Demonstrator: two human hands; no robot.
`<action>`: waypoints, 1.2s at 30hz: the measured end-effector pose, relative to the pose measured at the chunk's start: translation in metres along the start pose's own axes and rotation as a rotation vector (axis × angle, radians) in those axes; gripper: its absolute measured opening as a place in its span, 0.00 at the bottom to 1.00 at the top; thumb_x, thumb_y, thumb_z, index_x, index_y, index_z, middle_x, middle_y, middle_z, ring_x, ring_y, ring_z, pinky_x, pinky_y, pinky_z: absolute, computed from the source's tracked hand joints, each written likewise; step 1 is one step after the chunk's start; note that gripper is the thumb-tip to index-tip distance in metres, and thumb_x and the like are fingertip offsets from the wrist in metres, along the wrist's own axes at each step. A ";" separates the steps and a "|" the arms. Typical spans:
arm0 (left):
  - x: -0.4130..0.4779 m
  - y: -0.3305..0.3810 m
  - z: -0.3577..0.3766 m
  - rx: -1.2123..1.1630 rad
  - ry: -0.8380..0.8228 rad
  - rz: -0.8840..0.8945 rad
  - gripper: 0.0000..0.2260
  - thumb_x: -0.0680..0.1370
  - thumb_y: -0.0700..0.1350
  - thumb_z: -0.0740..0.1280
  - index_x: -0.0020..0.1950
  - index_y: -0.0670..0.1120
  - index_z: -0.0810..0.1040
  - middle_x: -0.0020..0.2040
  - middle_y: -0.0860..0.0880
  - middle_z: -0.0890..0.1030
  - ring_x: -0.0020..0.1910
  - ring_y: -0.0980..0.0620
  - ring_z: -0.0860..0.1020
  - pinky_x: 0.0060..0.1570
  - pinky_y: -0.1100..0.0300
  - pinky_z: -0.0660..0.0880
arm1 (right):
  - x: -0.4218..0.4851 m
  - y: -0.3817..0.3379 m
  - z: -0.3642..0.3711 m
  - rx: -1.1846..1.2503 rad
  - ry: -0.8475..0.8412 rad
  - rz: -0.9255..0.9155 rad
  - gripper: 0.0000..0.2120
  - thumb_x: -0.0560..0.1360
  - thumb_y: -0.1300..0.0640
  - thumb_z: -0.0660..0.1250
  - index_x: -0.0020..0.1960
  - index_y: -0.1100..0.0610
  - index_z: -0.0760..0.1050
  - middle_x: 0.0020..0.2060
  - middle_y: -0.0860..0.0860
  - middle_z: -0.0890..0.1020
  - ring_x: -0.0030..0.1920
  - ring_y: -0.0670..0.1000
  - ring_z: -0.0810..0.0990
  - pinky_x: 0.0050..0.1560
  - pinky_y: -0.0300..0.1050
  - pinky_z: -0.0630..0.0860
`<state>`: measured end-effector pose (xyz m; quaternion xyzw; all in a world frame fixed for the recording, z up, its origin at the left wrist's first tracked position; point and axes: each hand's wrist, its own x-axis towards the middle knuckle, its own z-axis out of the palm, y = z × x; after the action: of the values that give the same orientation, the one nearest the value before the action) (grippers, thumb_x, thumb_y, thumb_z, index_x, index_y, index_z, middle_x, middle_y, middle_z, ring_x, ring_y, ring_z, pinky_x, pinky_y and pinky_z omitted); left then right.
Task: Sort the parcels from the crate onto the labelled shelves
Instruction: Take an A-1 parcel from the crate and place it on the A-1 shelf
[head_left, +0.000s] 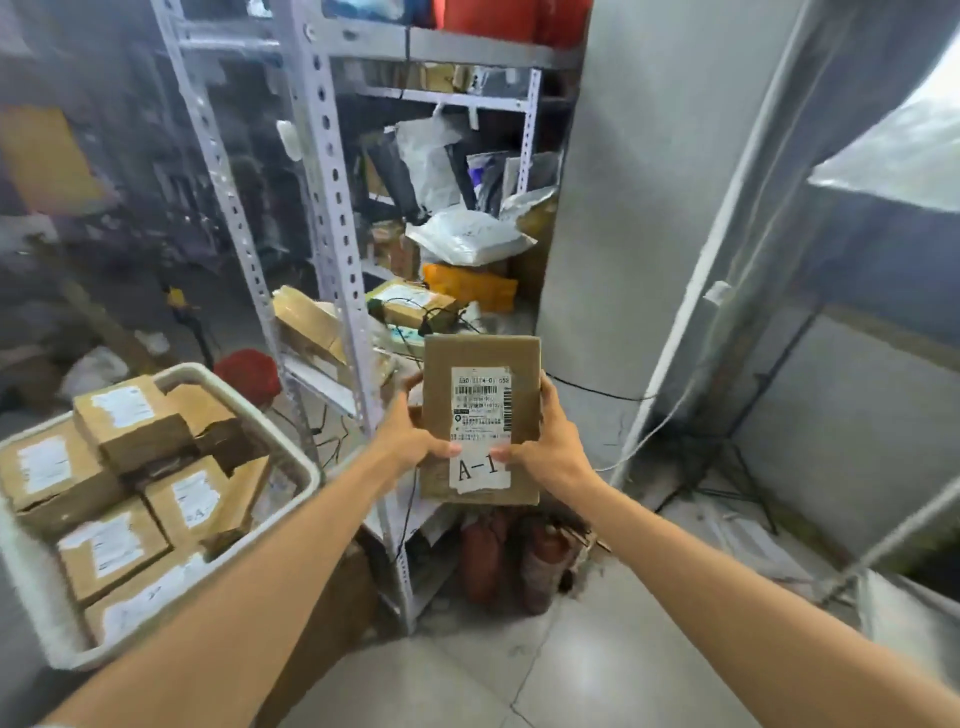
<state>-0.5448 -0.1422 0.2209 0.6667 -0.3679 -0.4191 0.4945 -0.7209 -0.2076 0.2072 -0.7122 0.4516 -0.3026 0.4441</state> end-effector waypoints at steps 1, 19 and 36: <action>0.008 0.009 0.021 0.022 -0.058 0.022 0.45 0.64 0.28 0.76 0.74 0.49 0.58 0.58 0.47 0.76 0.55 0.49 0.76 0.52 0.53 0.77 | -0.004 0.004 -0.021 0.023 0.072 0.012 0.50 0.63 0.65 0.77 0.73 0.40 0.53 0.56 0.46 0.79 0.58 0.50 0.77 0.62 0.52 0.75; 0.007 0.145 0.289 -0.056 -1.014 0.398 0.45 0.63 0.26 0.75 0.73 0.54 0.62 0.49 0.46 0.78 0.48 0.49 0.80 0.36 0.60 0.81 | -0.134 -0.005 -0.262 -0.145 0.918 0.270 0.54 0.62 0.62 0.80 0.76 0.44 0.51 0.52 0.41 0.76 0.47 0.41 0.77 0.39 0.29 0.75; -0.192 0.214 0.350 -0.216 -1.800 0.521 0.42 0.63 0.22 0.72 0.71 0.50 0.67 0.48 0.43 0.81 0.42 0.50 0.84 0.33 0.60 0.80 | -0.354 -0.122 -0.241 -0.383 1.664 0.482 0.56 0.58 0.61 0.82 0.76 0.42 0.53 0.61 0.53 0.79 0.62 0.52 0.76 0.60 0.52 0.76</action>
<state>-0.9567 -0.1434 0.4096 -0.0604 -0.7082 -0.6845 0.1618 -1.0207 0.0528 0.4092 -0.2092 0.8087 -0.5399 -0.1035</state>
